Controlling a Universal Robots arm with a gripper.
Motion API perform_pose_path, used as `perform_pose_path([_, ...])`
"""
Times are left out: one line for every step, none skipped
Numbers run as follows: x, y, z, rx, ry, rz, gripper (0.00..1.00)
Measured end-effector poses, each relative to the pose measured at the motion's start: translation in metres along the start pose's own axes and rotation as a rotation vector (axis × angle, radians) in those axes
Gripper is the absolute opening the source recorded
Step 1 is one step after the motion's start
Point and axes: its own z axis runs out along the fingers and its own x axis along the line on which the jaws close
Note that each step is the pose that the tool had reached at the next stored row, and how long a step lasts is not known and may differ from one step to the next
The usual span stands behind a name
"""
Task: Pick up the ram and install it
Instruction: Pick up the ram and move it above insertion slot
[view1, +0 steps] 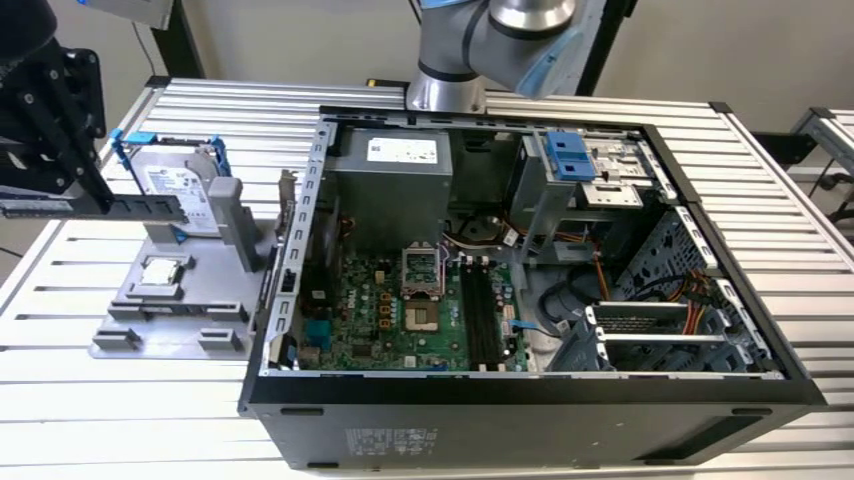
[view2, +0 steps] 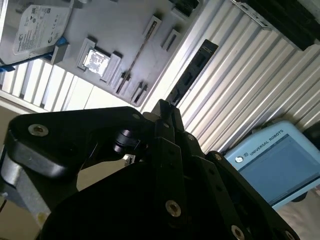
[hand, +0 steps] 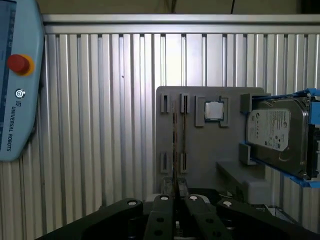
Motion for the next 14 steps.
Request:
perform_pose_path([0.0,-0.0022,-0.0006,-0.0004,0.0001,0.0,0.0])
perform_pose_path([0.0,-0.0045,-0.0009,-0.0009,0.0002,0.0,0.0])
perform_pose_path([0.0001,-0.0069,-0.0009,-0.0013,0.0001,0.0,0.0])
perform_pose_path([0.0002,-0.0092,-0.0009,-0.0021,0.0002,0.0,0.0])
perform_pose_path([0.0002,-0.0116,-0.0009,-0.0029,0.0002,0.0,0.0])
perform_pose_path([0.0004,-0.0142,-0.0009,-0.0039,0.0002,0.0,0.0])
perform_pose_path([0.0006,-0.017,-0.0009,-0.0051,0.0002,0.0,0.0])
perform_pose_path([0.0008,-0.0197,-0.0009,-0.0063,0.0002,0.0,0.0])
perform_pose_path([0.001,-0.0228,-0.0009,-0.0077,0.0002,0.0,0.0])
perform_pose_path([0.0012,-0.0254,-0.001,-0.0088,0.0003,0.0,0.0])
perform_pose_path([0.0014,-0.028,-0.001,-0.0098,0.0003,0.0,0.0])
perform_pose_path([0.0015,-0.0303,-0.001,-0.0106,0.0003,0.0,0.0])
perform_pose_path([0.0016,-0.0327,-0.001,-0.0112,0.0004,0.0,0.0])
perform_pose_path([0.0017,-0.0349,-0.001,-0.0117,0.0004,0.0,0.0])
